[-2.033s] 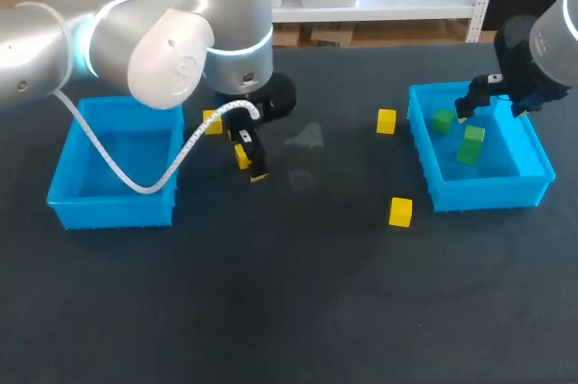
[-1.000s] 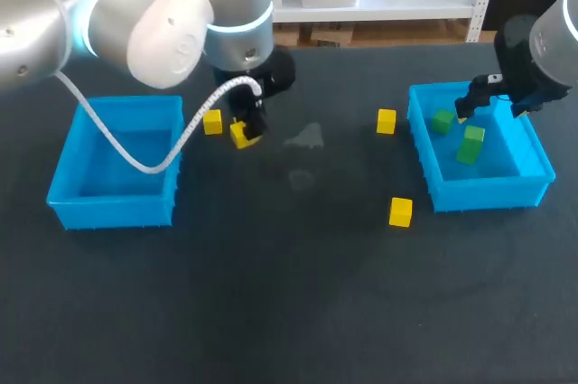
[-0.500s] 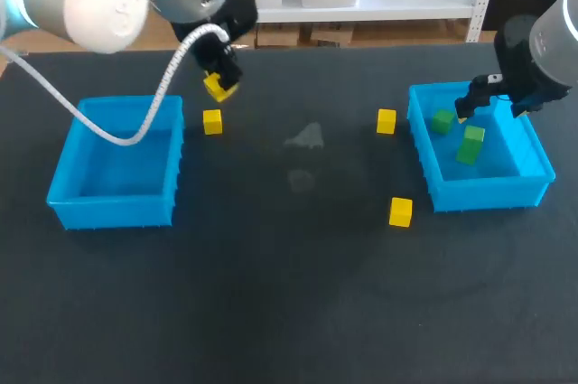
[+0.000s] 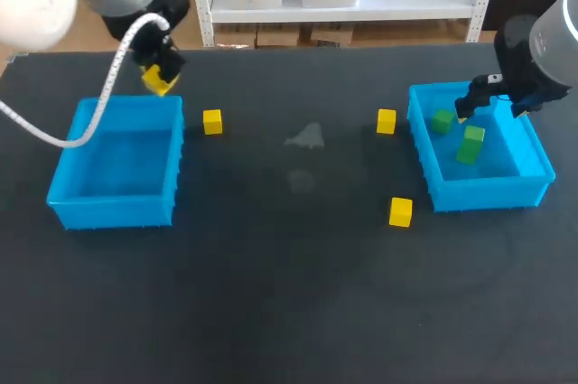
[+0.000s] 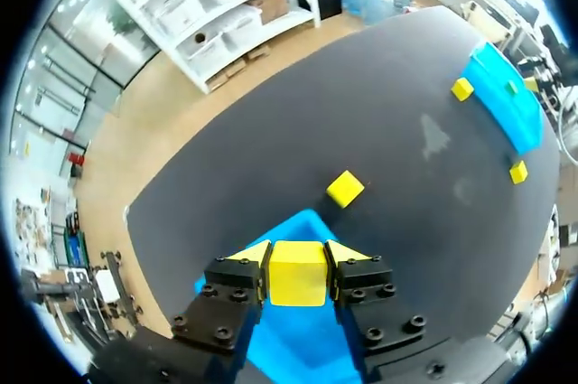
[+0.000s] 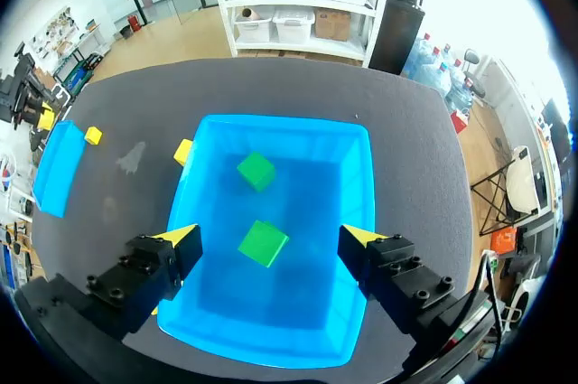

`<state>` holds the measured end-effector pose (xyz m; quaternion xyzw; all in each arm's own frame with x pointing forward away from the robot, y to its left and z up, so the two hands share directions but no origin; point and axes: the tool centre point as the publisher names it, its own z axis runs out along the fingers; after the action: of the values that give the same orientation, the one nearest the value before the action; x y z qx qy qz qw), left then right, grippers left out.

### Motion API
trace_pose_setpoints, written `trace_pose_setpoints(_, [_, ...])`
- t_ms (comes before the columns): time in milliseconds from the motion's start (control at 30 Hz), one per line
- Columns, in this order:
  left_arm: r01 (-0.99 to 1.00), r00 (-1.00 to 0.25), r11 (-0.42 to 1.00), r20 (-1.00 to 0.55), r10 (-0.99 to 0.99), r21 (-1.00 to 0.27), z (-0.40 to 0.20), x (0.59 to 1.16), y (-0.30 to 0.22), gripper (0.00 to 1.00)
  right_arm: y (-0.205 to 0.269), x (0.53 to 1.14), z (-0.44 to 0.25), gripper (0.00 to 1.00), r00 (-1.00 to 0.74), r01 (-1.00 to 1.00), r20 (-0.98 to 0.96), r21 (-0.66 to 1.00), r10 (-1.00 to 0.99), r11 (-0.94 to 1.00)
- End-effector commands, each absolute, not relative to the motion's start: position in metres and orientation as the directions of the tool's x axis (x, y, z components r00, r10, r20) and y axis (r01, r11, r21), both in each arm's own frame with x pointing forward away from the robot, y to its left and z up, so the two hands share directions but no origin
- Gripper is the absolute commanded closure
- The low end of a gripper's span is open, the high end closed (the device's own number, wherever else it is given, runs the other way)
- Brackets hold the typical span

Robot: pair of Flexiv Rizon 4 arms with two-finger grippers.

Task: Put the green cubes in the right bin and the yellow cubes in the left bin.

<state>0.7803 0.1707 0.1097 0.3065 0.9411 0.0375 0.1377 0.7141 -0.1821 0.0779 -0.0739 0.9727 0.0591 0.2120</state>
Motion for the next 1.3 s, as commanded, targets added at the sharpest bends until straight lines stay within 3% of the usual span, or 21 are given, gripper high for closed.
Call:
trace_pose_setpoints(33, [0.546, -0.769, 0.824, -0.300, 0.564, 0.149, 0.107, 0.769, 0.189, 1.00, -0.182, 0.713, 0.078, 0.00, -0.898, -0.167, -0.425, 0.082, -0.117, 0.983])
trace_pose_setpoints(667, [0.496, -0.831, 0.861, -0.224, 0.509, 0.114, 0.086, 0.714, 0.230, 1.00, -0.182, 0.713, 0.078, 0.00, -0.898, -0.167, -0.425, 0.082, -0.117, 0.983])
trace_pose_setpoints(700, [0.495, -0.833, 0.861, -0.220, 0.508, 0.114, 0.085, 0.714, 0.230, 0.93, -0.182, 0.713, 0.078, 0.00, -0.898, -0.167, -0.425, 0.082, -0.117, 0.983])
trace_pose_setpoints(733, [0.491, -0.836, 0.863, -0.216, 0.505, 0.117, 0.083, 0.714, 0.231, 0.58, -0.182, 0.713, 0.078, 0.00, -0.898, -0.167, -0.425, 0.082, -0.117, 0.983])
trace_pose_setpoints(767, [0.489, -0.838, 0.864, -0.213, 0.503, 0.118, 0.082, 0.714, 0.232, 0.00, -0.182, 0.713, 0.078, 0.00, -0.898, -0.167, -0.425, 0.082, -0.117, 0.983])
trace_pose_setpoints(1000, [0.511, -0.822, 0.853, -0.230, 0.521, 0.108, 0.081, 0.722, 0.229, 0.00, -0.182, 0.713, 0.078, 0.00, -0.898, -0.167, -0.425, 0.082, -0.117, 0.983])
trace_pose_setpoints(1300, [0.655, -0.700, 0.748, -0.286, 0.654, 0.109, 0.108, 0.750, 0.182, 0.00, -0.182, 0.713, 0.078, 0.00, -0.898, -0.167, -0.425, 0.082, -0.117, 0.983])
